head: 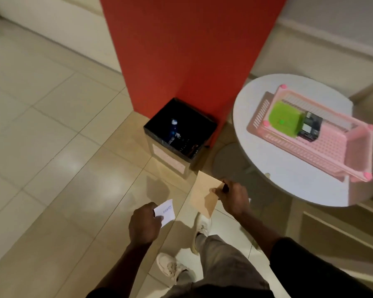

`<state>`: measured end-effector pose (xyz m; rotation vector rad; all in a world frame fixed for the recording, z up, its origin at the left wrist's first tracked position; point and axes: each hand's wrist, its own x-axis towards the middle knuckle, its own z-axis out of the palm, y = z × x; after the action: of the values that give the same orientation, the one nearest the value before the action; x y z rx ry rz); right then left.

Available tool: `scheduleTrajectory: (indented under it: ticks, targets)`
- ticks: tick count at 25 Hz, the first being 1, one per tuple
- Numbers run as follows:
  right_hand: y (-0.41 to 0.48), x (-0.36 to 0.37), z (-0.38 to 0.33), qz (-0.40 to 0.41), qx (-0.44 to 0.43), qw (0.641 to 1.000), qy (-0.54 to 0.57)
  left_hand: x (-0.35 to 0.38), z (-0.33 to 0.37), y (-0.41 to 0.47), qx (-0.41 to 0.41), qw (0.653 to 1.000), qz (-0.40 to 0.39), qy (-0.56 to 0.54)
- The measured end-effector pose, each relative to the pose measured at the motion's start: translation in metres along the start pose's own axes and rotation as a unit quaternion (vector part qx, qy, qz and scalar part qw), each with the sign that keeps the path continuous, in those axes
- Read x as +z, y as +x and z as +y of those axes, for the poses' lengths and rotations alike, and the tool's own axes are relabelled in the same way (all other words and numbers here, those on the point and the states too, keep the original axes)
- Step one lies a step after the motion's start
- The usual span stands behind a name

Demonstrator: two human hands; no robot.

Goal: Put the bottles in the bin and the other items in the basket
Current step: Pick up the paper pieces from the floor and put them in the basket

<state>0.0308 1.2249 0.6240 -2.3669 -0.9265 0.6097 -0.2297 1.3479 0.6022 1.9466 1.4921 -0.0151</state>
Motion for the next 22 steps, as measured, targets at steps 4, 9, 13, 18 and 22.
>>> scheduleTrajectory:
  ticks: [4,9,13,18,22]
  targets:
    - [-0.01,-0.058,0.04,0.086,0.069,0.993,0.033,0.016,0.066,0.009,0.088,0.996,-0.011,-0.002]
    - [-0.007,-0.116,0.081,0.151,0.154,0.96,0.179,0.036,0.144,0.033,0.137,0.99,-0.009,-0.017]
    - [0.012,-0.168,0.113,0.207,0.163,0.942,0.208,0.05,0.212,0.044,0.18,0.983,0.005,-0.04]
    - [0.053,-0.241,0.168,0.274,0.153,0.923,0.221,0.082,0.296,0.063,0.233,0.967,0.014,-0.104]
    - [0.088,-0.286,0.202,0.355,0.193,0.887,0.224,0.102,0.35,0.073,0.25,0.963,0.001,-0.096]
